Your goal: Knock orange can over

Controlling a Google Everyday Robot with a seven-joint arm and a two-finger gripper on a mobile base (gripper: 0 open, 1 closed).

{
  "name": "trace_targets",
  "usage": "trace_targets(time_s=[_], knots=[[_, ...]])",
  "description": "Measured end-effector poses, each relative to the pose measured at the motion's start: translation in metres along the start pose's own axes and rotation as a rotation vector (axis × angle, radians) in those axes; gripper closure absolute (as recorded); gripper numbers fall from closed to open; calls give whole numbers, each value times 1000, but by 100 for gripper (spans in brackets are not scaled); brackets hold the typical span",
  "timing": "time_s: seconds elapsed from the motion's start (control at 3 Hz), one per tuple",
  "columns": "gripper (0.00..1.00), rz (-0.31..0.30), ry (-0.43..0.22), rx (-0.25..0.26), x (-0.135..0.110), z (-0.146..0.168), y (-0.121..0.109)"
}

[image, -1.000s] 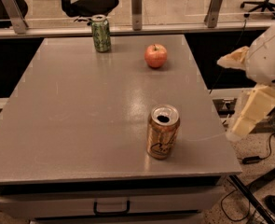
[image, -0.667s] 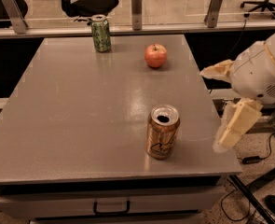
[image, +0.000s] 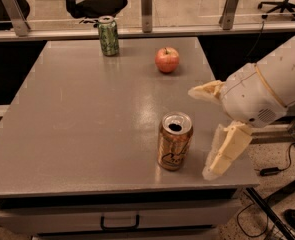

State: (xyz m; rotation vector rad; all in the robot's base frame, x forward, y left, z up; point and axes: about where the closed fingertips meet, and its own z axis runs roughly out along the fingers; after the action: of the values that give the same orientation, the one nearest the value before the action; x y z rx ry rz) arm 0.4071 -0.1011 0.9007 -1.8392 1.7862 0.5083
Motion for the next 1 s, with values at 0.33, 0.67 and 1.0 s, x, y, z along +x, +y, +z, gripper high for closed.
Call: trace_targets(time_s=[0.33,0.67,1.0], knots=[[0,1,-41,-15,-11,15,4],[3,9,-82,-27,-22,31,1],[24,15,-101,-36,-28,38,-2]])
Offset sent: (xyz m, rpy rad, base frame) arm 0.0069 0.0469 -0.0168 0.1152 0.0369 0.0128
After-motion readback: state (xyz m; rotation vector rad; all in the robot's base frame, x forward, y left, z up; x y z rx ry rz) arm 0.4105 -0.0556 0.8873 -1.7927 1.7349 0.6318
